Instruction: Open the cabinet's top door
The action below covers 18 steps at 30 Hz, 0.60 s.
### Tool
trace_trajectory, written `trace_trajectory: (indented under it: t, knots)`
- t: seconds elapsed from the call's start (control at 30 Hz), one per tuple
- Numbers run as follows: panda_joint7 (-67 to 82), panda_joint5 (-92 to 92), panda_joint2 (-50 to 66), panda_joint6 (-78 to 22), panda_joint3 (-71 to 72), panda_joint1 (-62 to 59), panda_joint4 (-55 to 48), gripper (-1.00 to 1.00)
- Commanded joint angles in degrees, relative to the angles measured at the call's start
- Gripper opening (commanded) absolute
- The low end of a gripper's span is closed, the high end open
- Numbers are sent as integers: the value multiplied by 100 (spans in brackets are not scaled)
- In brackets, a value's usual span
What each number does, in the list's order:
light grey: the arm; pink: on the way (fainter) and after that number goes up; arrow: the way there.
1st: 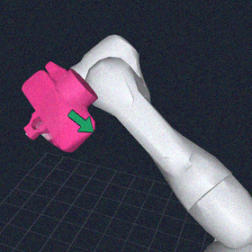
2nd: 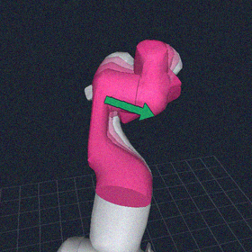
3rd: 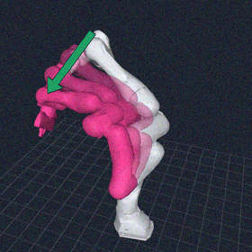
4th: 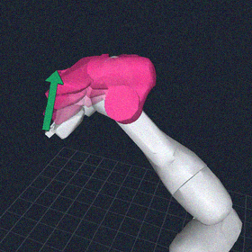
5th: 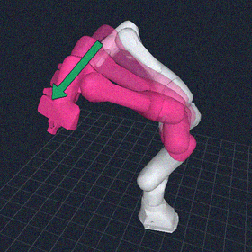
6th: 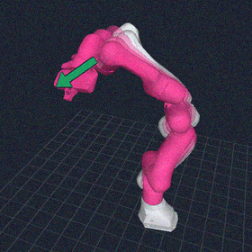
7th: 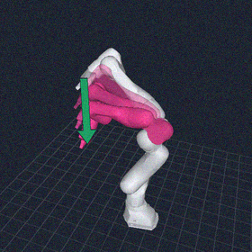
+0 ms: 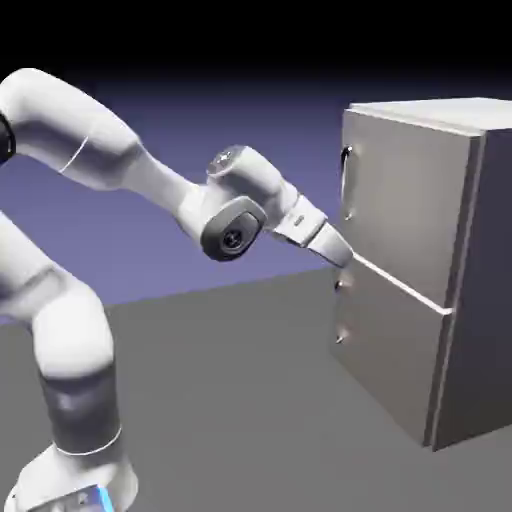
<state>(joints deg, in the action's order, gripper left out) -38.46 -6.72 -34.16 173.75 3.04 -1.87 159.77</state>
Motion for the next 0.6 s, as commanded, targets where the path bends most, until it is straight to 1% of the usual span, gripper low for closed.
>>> trace_trajectory:
  t: [0.0, 0.57]
  knots:
    - [148, -250, -56, -9, 113, -95, -46, 0]
    - [2668, -4486, -1001, -170, 2026, -1707, -823, 0]
